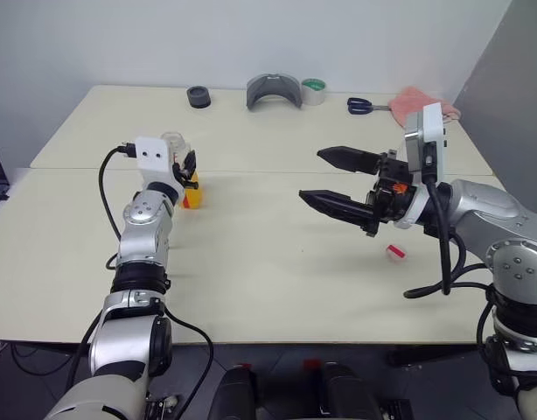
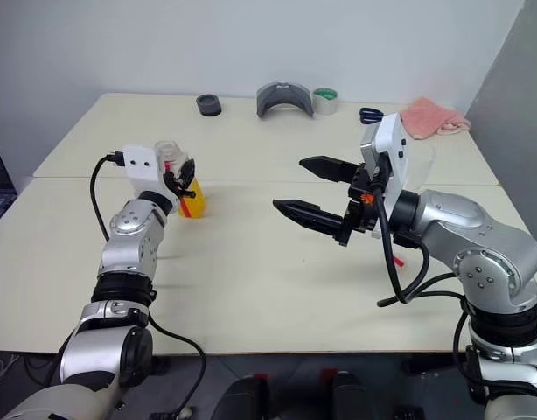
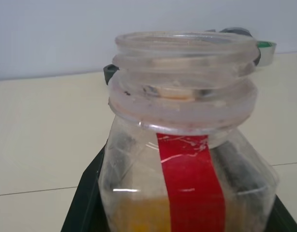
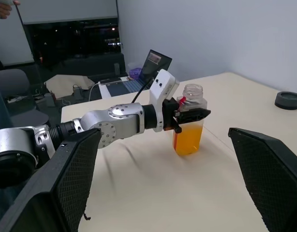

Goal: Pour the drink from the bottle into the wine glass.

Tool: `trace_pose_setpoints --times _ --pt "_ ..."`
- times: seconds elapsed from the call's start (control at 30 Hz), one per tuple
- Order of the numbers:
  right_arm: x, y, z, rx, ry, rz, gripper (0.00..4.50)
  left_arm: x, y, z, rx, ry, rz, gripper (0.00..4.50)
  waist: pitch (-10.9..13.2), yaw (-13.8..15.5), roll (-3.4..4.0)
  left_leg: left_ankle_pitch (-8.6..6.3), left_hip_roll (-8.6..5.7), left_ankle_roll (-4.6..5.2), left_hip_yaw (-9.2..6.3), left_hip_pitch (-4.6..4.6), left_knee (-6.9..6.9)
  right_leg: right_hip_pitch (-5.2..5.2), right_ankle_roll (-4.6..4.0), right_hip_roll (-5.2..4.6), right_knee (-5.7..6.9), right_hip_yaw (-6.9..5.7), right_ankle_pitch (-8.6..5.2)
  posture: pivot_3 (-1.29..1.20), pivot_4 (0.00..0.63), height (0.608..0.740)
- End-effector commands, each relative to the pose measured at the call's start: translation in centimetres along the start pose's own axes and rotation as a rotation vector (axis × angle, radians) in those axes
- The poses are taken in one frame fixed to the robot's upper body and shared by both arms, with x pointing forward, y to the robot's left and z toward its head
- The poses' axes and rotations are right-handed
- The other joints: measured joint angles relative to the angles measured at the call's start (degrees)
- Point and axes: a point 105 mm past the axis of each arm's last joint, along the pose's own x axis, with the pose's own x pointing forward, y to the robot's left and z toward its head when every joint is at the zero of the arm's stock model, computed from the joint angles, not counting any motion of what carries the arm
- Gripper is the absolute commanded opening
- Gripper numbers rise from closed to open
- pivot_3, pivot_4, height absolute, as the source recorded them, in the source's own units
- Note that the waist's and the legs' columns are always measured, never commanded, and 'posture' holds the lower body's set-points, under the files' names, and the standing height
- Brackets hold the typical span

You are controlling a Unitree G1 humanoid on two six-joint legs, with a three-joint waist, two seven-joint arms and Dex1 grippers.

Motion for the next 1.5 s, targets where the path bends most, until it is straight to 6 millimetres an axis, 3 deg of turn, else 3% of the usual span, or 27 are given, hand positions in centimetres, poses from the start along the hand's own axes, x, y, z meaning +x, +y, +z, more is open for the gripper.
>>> trace_pose_setpoints --times 0.03,0.07,0.37,0.67,1.3,1.33,1.5 --pt "0.1 0.2 0.9 -0.051 -0.023 0.001 4.49 0.4 0.2 1.7 -0.027 -0.067 -0.003 1.77 0.00 -0.01 0.00 0.00 0.00 0.00 0.00 0.00 0.00 0.00 0.00 0.00 0.00 -0.01 0.00 0.00 0.150 0.740" --pt "0.0 0.2 0.9 -0.052 -0.020 -0.001 4.49 0.4 0.2 1.6 -0.029 -0.065 -0.004 1.77 0.00 -0.01 0.00 0.00 0.00 0.00 0.00 0.00 0.00 0.00 0.00 0.00 0.00 0.00 0.00 0.00 0.150 0.740" --pt "-0.1 0.0 0.7 -0.049 -0.017 -0.013 4.50 0.0 0.4 1.1 -0.034 -0.041 0.000 4.48 0.00 -0.02 0.00 0.00 0.00 0.00 0.00 0.00 0.00 0.00 0.00 0.00 0.01 0.00 0.00 0.00 0.150 0.740" --pt "-0.2 0.2 -0.2 -0.025 -0.017 -0.030 4.50 -1.7 0.5 0.2 -0.035 0.007 0.006 4.48 0.00 -0.06 0.00 0.00 0.01 0.00 -0.01 0.00 0.00 0.00 0.00 -0.01 0.03 0.00 0.00 0.00 0.150 0.740" --pt "-2.4 0.4 -2.7 0.054 -0.008 -0.186 4.50 -8.9 -0.4 -0.7 -0.036 0.170 -0.042 4.48 -0.05 -0.12 -0.05 0.00 0.02 -0.01 -0.03 0.02 0.00 0.02 0.00 -0.02 0.03 0.02 0.00 0.00 0.150 0.740" --pt "-2.8 0.4 -3.2 0.064 0.001 -0.214 4.50 -9.4 -0.8 -0.5 -0.025 0.181 -0.083 4.48 -0.05 -0.13 -0.06 0.00 0.01 -0.01 -0.03 0.02 -0.01 0.02 0.00 -0.02 0.05 0.02 0.00 0.00 0.150 0.740" --pt "-5.7 -0.6 -6.9 0.088 0.112 -0.449 4.50 -12.9 -7.3 2.8 -0.065 0.157 -0.558 4.48 -0.09 0.03 -0.13 0.00 0.02 -0.01 -0.05 0.03 -0.03 0.03 0.00 -0.03 0.02 0.01 -0.01 0.00 0.150 0.740"
